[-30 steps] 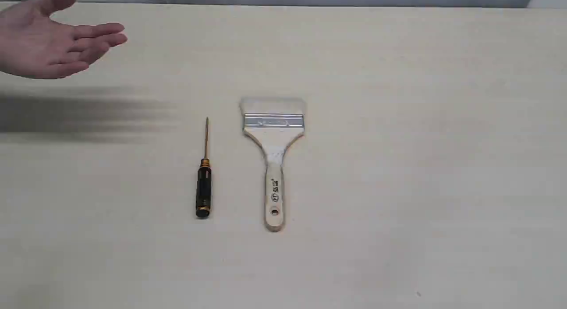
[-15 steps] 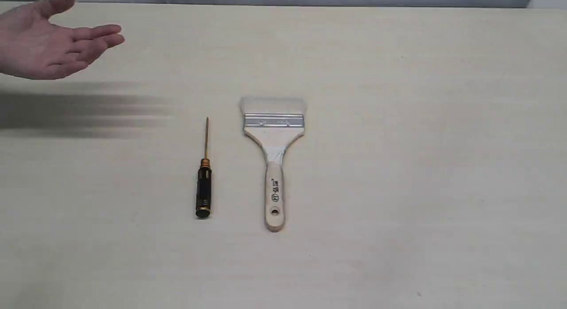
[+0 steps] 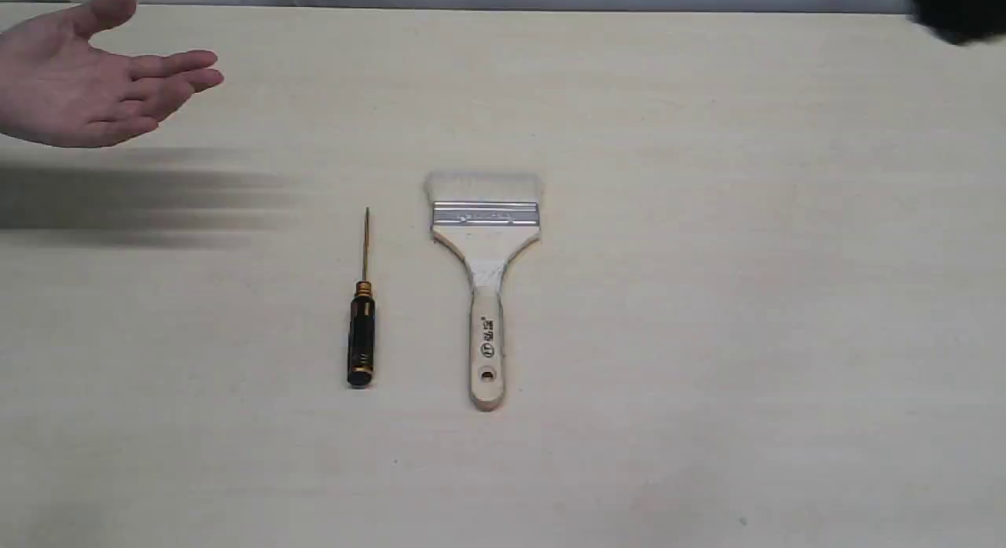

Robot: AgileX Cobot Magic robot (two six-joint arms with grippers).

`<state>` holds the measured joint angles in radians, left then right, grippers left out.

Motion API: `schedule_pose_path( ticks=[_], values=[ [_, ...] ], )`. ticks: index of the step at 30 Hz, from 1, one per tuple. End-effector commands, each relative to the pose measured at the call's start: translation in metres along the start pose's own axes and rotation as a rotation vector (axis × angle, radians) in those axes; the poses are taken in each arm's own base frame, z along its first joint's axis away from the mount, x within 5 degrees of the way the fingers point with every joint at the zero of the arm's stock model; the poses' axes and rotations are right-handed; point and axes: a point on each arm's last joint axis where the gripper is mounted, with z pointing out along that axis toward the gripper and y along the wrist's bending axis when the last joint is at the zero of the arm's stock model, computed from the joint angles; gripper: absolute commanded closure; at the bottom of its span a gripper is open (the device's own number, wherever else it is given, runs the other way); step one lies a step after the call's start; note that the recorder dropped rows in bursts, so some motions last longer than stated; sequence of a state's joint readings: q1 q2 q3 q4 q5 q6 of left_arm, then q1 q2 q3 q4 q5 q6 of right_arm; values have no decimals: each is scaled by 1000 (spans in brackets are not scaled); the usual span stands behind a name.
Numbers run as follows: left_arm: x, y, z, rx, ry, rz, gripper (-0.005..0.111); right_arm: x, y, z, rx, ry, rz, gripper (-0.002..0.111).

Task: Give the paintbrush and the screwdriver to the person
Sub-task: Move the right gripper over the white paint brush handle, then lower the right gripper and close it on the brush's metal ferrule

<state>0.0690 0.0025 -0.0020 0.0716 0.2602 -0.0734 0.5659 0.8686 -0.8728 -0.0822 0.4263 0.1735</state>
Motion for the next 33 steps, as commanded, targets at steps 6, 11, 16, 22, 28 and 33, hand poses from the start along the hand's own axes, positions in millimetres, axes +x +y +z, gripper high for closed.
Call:
schedule_pose_path(
  ticks=[6,11,16,22,28,33],
  values=[
    [0,0,0,7,-8,-6,107,-20,16,134,81,639,-20,55],
    [0,0,0,7,-8,-4,107,8,25,201,55,847,56,55],
    [0,0,0,7,-11,-2,107,59,29,253,40,1000,113,55],
    [0,0,0,7,-11,-2,107,110,30,289,42,1108,158,55],
    [0,0,0,7,-11,-2,107,135,33,306,23,1126,229,55],
    [0,0,0,7,-11,-2,107,150,31,315,38,1136,235,55]
  ],
)
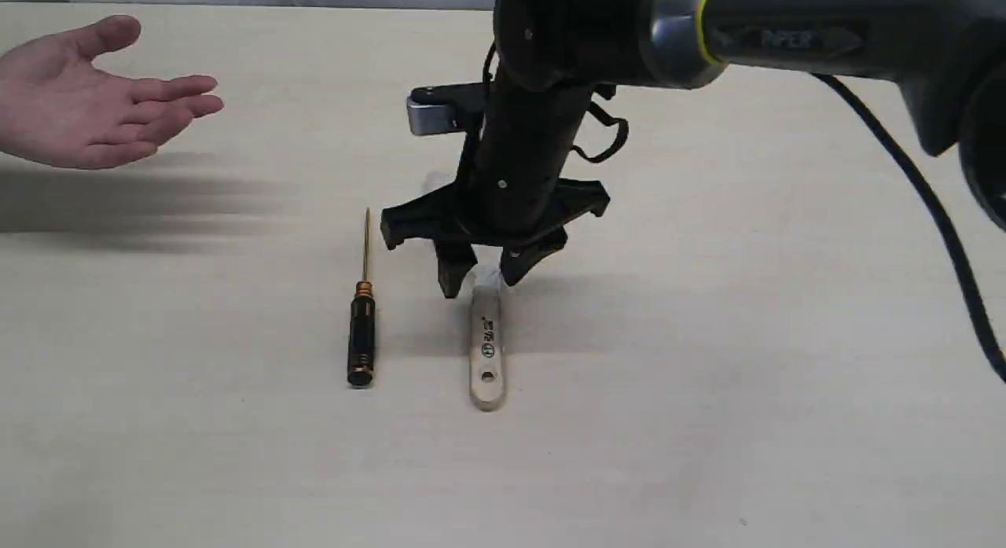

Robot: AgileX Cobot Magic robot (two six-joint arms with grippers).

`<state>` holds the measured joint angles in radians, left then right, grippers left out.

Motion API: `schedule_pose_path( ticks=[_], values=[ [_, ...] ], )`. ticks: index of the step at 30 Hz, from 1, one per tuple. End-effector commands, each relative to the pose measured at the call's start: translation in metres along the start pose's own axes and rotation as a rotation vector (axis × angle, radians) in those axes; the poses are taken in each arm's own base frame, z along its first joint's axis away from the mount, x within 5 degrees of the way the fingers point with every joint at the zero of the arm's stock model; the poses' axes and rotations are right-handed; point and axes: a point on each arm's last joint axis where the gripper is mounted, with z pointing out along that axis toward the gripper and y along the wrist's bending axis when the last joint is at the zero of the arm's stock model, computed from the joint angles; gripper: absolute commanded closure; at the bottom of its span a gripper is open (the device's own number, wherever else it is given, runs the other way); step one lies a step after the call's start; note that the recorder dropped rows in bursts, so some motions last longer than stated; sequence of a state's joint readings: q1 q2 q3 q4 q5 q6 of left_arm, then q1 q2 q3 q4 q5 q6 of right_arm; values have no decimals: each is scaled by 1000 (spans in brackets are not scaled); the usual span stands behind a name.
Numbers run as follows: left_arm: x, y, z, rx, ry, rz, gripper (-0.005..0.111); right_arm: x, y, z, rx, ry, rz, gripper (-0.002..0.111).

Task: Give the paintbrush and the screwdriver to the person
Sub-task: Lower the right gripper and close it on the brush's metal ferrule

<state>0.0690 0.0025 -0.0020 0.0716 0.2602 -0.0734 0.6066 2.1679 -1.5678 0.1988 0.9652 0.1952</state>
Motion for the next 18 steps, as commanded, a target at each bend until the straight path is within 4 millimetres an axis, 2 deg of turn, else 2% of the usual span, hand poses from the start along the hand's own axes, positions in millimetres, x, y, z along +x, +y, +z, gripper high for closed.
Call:
schedule_pose_path(
  ticks=[1,7,12,18],
  values=[
    [0,0,0,7,-11,-2,107,-4,-1,8,-2,-25,16,55],
    [0,0,0,7,-11,-2,107,-5,-4,23,20,-12,28,55],
    [0,0,0,7,-10,-4,107,-6,-8,25,58,-20,72,56],
    [0,0,0,7,-10,-4,107,-5,-10,25,76,-11,68,62]
  ],
)
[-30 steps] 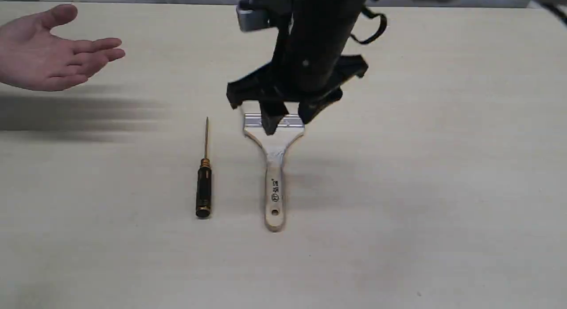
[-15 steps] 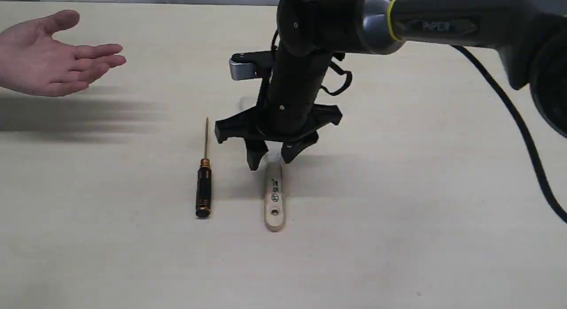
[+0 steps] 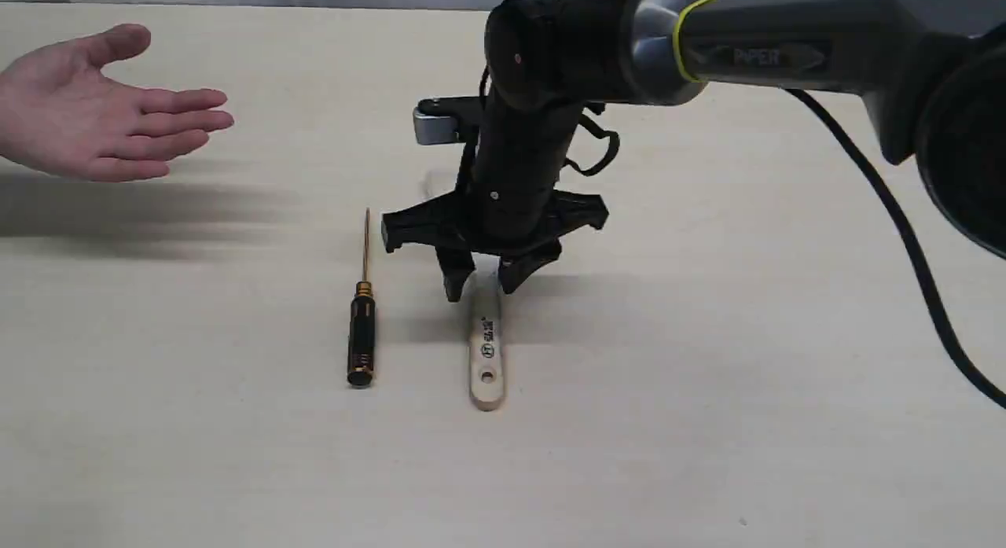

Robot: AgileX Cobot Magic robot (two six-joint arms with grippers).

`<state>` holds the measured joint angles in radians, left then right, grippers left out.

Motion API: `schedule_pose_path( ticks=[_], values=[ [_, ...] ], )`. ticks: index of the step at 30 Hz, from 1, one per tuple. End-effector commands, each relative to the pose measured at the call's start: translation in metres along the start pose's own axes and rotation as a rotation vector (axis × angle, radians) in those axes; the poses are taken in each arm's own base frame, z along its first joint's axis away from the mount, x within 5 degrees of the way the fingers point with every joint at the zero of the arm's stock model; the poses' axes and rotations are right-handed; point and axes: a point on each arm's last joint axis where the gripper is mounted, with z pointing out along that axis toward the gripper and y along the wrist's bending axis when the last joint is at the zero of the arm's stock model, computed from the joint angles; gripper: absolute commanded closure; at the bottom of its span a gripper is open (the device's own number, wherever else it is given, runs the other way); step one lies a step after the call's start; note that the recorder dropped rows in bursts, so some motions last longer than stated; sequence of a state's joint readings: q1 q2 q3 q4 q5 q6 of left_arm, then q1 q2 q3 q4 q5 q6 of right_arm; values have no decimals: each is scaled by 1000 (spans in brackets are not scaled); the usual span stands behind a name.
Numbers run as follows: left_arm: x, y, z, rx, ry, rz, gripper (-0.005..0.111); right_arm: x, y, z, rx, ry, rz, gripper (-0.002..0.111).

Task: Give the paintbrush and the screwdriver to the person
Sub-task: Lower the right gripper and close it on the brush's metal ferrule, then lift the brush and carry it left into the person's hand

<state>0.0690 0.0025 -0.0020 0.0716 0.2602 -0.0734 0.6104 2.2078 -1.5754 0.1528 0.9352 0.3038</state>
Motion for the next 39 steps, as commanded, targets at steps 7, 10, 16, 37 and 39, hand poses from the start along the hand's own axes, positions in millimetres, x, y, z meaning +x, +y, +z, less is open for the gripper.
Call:
schedule_pose_path(
  ticks=[7,10,16,37,39],
  values=[
    [0,0,0,7,-10,-4,107,1,-11,9,94,28,-52,61],
    [0,0,0,7,-10,-4,107,1,-11,9,92,24,-51,59],
    [0,0,0,7,-10,-4,107,-10,-7,10,47,-91,-52,59],
    [0,0,0,7,-11,-3,107,-4,29,-27,20,-208,-246,104],
    [0,0,0,7,-11,-3,107,0,45,-61,-11,-275,-293,104]
  ],
)
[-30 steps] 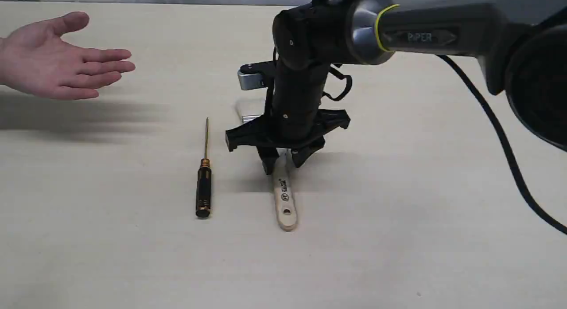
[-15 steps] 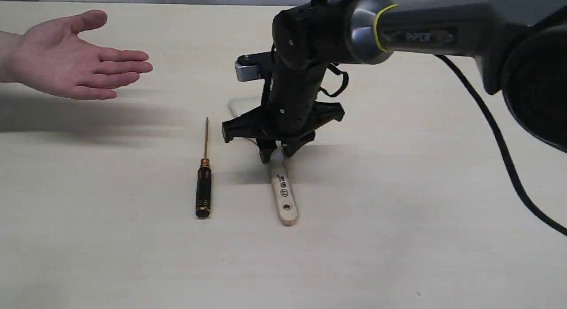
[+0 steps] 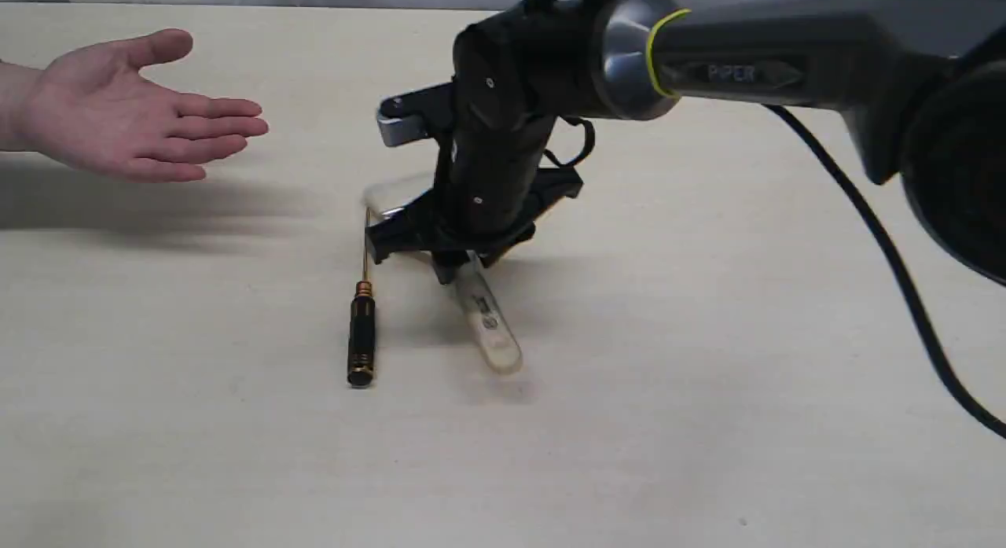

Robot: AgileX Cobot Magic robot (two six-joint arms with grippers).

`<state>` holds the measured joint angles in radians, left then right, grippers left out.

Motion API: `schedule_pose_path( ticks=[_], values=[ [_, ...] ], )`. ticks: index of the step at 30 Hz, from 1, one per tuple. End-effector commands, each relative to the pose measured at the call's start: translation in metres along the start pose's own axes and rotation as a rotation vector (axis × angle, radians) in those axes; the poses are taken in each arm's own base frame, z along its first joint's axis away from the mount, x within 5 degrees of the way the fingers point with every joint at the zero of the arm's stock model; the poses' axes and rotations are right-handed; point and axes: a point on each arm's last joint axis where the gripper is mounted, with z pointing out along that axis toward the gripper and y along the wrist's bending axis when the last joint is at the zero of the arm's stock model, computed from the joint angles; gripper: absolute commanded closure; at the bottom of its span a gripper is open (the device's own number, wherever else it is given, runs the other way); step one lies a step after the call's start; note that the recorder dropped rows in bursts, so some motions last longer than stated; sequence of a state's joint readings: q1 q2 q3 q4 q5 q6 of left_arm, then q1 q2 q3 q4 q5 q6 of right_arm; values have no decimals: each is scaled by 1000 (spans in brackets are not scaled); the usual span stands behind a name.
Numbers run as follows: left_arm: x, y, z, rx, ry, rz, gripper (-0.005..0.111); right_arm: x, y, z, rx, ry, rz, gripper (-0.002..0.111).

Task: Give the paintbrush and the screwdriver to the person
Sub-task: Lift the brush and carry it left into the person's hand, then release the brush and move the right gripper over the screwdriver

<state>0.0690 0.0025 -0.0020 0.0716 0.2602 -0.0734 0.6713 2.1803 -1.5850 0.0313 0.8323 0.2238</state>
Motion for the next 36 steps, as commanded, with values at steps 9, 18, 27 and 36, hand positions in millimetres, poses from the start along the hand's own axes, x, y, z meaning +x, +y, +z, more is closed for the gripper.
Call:
schedule_pose_path(
  ticks=[9,18,27,36],
  values=[
    [0,0,0,7,-11,-3,107,-27,81,-161,-191,-441,-190,104],
    [0,0,0,7,-10,-5,107,-50,112,-122,-291,-485,-289,102],
    [0,0,0,7,-10,-5,107,-48,109,-88,-229,-389,-340,60],
    [0,0,0,7,-10,-5,107,-35,84,-139,-9,-209,-317,61]
  ],
)
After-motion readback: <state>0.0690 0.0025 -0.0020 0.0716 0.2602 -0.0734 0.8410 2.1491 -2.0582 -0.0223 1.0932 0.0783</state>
